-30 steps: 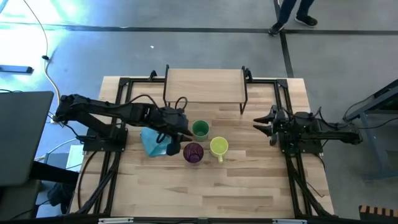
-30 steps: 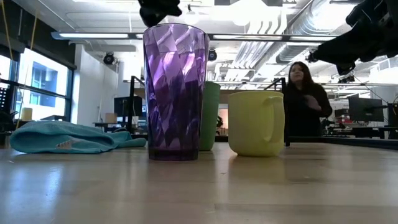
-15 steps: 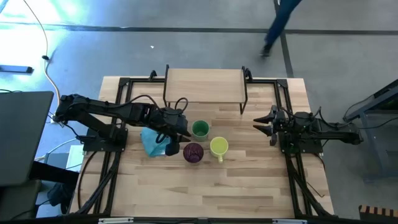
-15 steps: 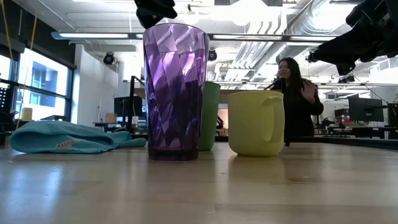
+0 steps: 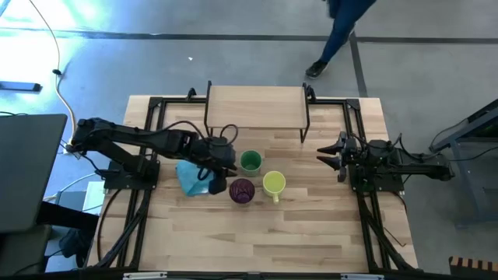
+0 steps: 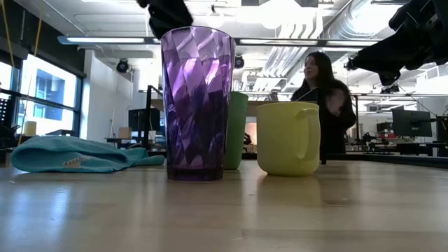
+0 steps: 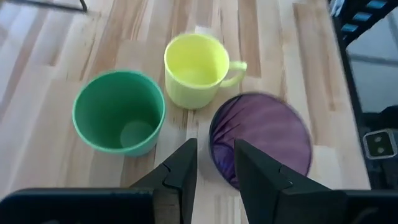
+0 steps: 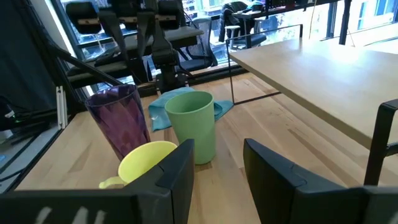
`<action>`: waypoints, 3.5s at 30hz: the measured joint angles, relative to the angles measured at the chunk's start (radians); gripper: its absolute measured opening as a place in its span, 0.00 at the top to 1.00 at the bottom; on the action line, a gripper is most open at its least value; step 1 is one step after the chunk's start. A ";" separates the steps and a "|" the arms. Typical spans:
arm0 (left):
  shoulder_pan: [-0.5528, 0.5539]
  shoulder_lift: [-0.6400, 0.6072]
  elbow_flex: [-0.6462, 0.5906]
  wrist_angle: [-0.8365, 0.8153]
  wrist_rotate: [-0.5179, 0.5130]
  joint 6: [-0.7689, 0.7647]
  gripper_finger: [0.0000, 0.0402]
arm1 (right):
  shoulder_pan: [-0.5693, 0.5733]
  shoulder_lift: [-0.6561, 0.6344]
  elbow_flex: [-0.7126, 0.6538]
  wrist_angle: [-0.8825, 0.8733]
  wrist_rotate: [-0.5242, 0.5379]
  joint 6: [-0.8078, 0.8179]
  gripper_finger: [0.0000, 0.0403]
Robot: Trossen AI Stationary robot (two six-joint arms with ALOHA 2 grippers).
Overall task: Stack small to large cups/mugs on shelf
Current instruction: Put the violet cup on the shelf
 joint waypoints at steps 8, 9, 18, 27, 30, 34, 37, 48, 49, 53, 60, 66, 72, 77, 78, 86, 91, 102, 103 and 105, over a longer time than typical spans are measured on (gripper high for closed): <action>0.000 0.094 0.000 0.001 0.002 0.016 0.76 | 0.000 0.000 0.000 0.000 0.000 0.023 0.68; 0.000 0.100 0.000 0.003 0.002 0.016 0.76 | 0.000 0.000 0.000 0.000 0.000 0.023 0.68; 0.001 0.112 0.000 0.011 0.002 0.019 0.76 | 0.000 0.000 0.000 0.000 -0.001 0.023 0.68; 0.000 0.112 0.000 0.012 0.004 0.019 0.76 | 0.000 0.000 0.000 0.000 -0.001 0.023 0.68; 0.001 0.123 0.000 0.012 0.028 0.018 0.76 | 0.000 0.000 0.000 0.000 -0.002 0.027 0.68; 0.000 0.145 0.000 0.012 0.037 0.018 0.76 | 0.000 0.000 0.000 -0.001 -0.003 0.041 0.68; 0.000 0.163 0.000 0.013 0.036 0.019 0.76 | 0.000 0.000 0.000 -0.003 -0.003 0.041 0.68; 0.000 0.179 0.000 0.033 -0.010 0.023 0.87 | 0.000 0.013 -0.001 -0.005 -0.002 0.040 0.68; 0.000 0.179 0.000 0.035 -0.011 0.025 0.92 | 0.000 0.013 -0.001 -0.005 -0.002 0.038 0.68; 0.001 0.179 0.000 0.035 -0.005 0.023 0.97 | 0.000 0.013 -0.001 -0.008 -0.002 0.033 0.68; 0.001 0.167 0.002 0.002 0.030 -0.009 0.99 | 0.000 0.013 -0.001 -0.011 -0.001 0.018 0.68; 0.000 0.162 0.064 -0.131 0.019 -0.041 0.99 | 0.000 0.013 -0.001 -0.018 -0.001 0.018 0.68; -0.001 0.161 0.181 -0.234 -0.028 -0.034 1.00 | 0.000 0.013 -0.001 -0.021 -0.001 0.029 0.68; 0.001 0.161 0.292 -0.326 -0.084 -0.007 1.00 | 0.000 0.013 -0.001 -0.048 -0.002 0.050 0.68; 0.001 0.161 0.316 -0.350 -0.099 -0.002 1.00 | 0.000 0.013 -0.001 -0.050 -0.002 0.058 0.68; 0.001 0.161 0.502 -0.515 -0.250 0.028 1.00 | 0.000 0.013 -0.001 -0.052 -0.002 0.068 0.68; 0.009 0.161 0.588 -0.580 -0.352 0.054 1.00 | 0.000 0.013 -0.001 -0.052 -0.002 0.068 0.68; 0.190 0.161 0.640 -0.604 -0.281 0.169 1.00 | 0.000 0.013 -0.001 -0.052 -0.001 0.105 0.68; 0.211 0.161 0.640 -0.604 -0.263 0.181 1.00 | 0.000 0.013 -0.001 -0.052 -0.001 0.105 0.68; 0.255 0.161 0.640 -0.603 -0.236 0.203 1.00 | 0.000 0.013 -0.001 -0.050 -0.001 0.105 0.68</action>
